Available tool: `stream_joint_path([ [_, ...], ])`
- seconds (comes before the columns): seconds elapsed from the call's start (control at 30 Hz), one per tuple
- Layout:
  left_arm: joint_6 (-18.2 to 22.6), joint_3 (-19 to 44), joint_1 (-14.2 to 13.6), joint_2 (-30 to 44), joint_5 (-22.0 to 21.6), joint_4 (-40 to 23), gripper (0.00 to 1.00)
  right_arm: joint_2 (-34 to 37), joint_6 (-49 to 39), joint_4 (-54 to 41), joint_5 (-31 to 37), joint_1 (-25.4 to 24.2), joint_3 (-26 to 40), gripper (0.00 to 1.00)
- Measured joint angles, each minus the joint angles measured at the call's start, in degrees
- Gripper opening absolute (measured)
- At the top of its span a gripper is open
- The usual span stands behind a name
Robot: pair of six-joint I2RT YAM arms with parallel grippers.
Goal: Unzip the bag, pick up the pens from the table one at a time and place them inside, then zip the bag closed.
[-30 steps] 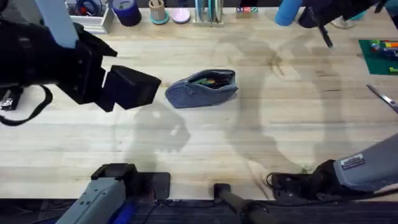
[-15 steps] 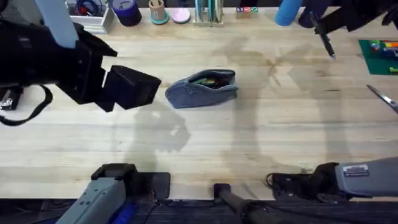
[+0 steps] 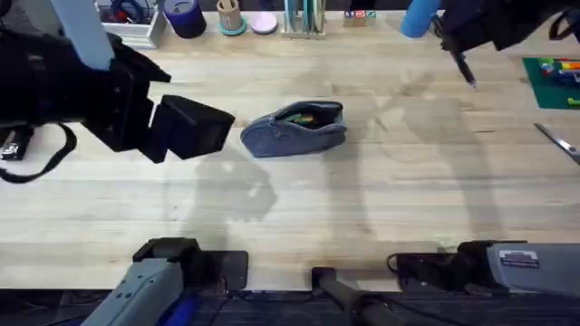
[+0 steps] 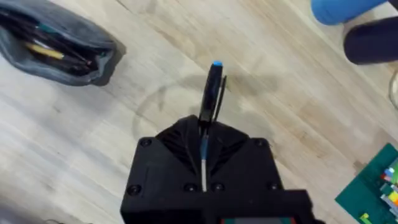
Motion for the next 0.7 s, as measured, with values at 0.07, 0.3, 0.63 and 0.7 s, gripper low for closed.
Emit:
stream_joint_path([
  [0.07,0.0,0.0,0.0,0.0,0.0,0.0,0.994,0.0,0.0,-0.3,0.0,0.8,0.0,0.030],
  [0.3,0.0,0.0,0.0,0.0,0.0,0.0,0.995,0.0,0.0,-0.6,-0.2,2.3,0.0,0.030],
  [0.63,0.0,0.0,0.0,0.0,0.0,0.0,0.995,0.0,-6.1,-1.7,-4.2,4.5,0.0,0.030],
  [0.7,0.0,0.0,0.0,0.0,0.0,0.0,0.995,0.0,-9.2,-2.4,-5.2,4.9,0.0,0.030],
])
